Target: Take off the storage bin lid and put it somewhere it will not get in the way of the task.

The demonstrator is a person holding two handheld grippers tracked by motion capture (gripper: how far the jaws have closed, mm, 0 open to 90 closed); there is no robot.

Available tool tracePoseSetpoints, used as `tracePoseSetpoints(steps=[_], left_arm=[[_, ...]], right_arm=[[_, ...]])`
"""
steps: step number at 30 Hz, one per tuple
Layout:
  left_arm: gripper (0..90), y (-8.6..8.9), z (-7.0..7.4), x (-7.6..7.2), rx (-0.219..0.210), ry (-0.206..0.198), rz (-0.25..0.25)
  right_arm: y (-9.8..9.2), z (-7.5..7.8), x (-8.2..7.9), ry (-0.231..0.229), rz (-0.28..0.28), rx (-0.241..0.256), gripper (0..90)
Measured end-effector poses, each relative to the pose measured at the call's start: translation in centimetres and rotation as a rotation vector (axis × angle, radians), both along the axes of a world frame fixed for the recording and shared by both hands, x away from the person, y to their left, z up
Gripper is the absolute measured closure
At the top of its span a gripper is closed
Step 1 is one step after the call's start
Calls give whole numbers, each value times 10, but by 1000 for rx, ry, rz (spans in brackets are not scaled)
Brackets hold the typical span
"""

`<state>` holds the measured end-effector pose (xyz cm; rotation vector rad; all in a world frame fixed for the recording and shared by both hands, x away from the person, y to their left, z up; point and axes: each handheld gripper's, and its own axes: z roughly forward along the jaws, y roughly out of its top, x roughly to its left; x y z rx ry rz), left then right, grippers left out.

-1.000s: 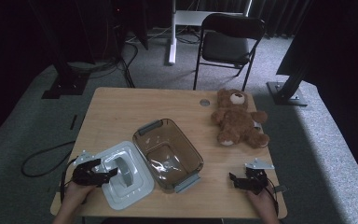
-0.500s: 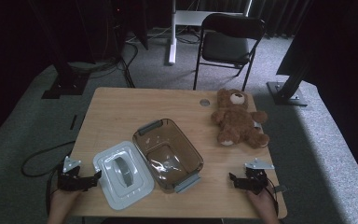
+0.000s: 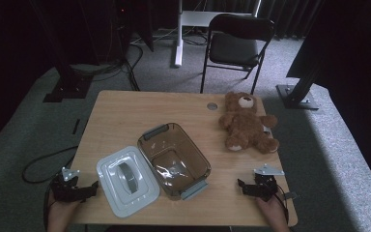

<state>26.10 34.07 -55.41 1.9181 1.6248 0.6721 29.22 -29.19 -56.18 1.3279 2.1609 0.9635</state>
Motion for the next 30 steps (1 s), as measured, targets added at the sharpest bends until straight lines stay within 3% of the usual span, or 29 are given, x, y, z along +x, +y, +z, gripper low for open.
tracePoseSetpoints(steps=[6, 9, 11, 14, 19, 30], left_arm=[[5, 0, -2, 0, -18, -9, -4], [5, 0, -3, -1, -21, -24, -6], [5, 0, -3, -1, -22, -24, -9], [5, 0, -3, -1, -22, -24, -10], [5, -1, -3, -1, -21, -24, -3], [5, -2, -3, -3, -23, -25, -41]], right_arm=[[-1, 0, -2, -5, 7, -8, 135], [0, 2, -6, -34, 11, -54, 142], [-2, 5, -6, -16, 20, -37, 142], [-6, 10, -7, -26, 10, -4, 152], [-10, 26, -5, -47, -19, 8, 152], [-17, 66, 13, -153, -135, 47, 132]])
